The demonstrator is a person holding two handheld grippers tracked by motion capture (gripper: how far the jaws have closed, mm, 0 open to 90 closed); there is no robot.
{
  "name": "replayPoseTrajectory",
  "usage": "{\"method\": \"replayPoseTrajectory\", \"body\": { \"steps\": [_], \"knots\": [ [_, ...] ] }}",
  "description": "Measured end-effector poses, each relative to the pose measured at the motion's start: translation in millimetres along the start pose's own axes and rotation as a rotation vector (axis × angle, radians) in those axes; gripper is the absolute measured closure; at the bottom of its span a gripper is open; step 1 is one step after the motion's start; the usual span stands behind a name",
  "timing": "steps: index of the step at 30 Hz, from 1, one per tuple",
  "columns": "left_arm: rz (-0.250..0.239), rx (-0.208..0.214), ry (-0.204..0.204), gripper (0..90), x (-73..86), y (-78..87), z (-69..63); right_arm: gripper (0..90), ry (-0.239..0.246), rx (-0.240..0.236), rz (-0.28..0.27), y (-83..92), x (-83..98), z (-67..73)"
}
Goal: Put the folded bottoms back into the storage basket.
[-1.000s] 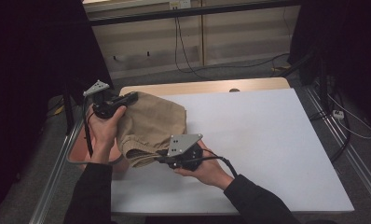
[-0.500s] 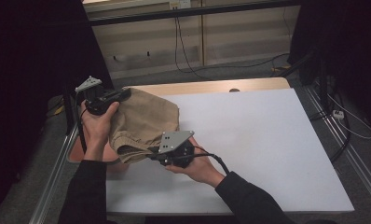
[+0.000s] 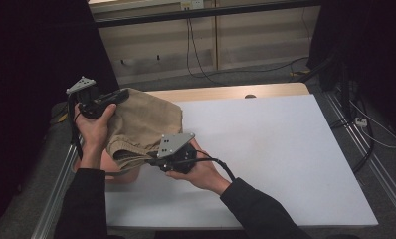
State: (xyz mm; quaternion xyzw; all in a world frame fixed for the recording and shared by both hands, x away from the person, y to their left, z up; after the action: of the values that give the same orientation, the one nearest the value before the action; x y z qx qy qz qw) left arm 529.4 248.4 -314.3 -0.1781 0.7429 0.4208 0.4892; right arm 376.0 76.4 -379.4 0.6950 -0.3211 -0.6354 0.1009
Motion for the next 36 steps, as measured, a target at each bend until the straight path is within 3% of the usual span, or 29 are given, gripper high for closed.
{"method": "replayPoseTrajectory", "body": {
  "steps": [12, 20, 36],
  "knots": [
    [-0.013, -0.042, 0.019, 85.4, -6.3, 15.7, 18.3, 79.4, 0.031, 0.003, -0.006, -9.7, -22.1, 1.0],
    [-0.04, -0.049, 0.024, 85.5, -10.3, 29.7, 25.1, 79.4, 0.032, -0.009, -0.016, -17.4, -33.7, 1.4],
    [-0.049, -0.083, 0.038, 85.5, -12.0, 50.1, 46.7, 79.4, 0.062, -0.026, 0.0, -38.9, -55.2, 3.1]
  ]
}}
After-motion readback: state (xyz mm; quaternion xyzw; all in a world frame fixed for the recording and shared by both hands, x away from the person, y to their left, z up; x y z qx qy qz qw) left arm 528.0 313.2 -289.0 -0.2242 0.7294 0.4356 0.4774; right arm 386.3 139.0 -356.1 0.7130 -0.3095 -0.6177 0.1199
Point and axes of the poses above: each handheld gripper's, and its own axes: y roughly backward along the jaws, x roughly out of its underside, z roughly to its left, the point moved 6 cm from there along -y, roughly forward along the jaws, and after that the axes turned 10 degrees about z, right-handed, at the moved point
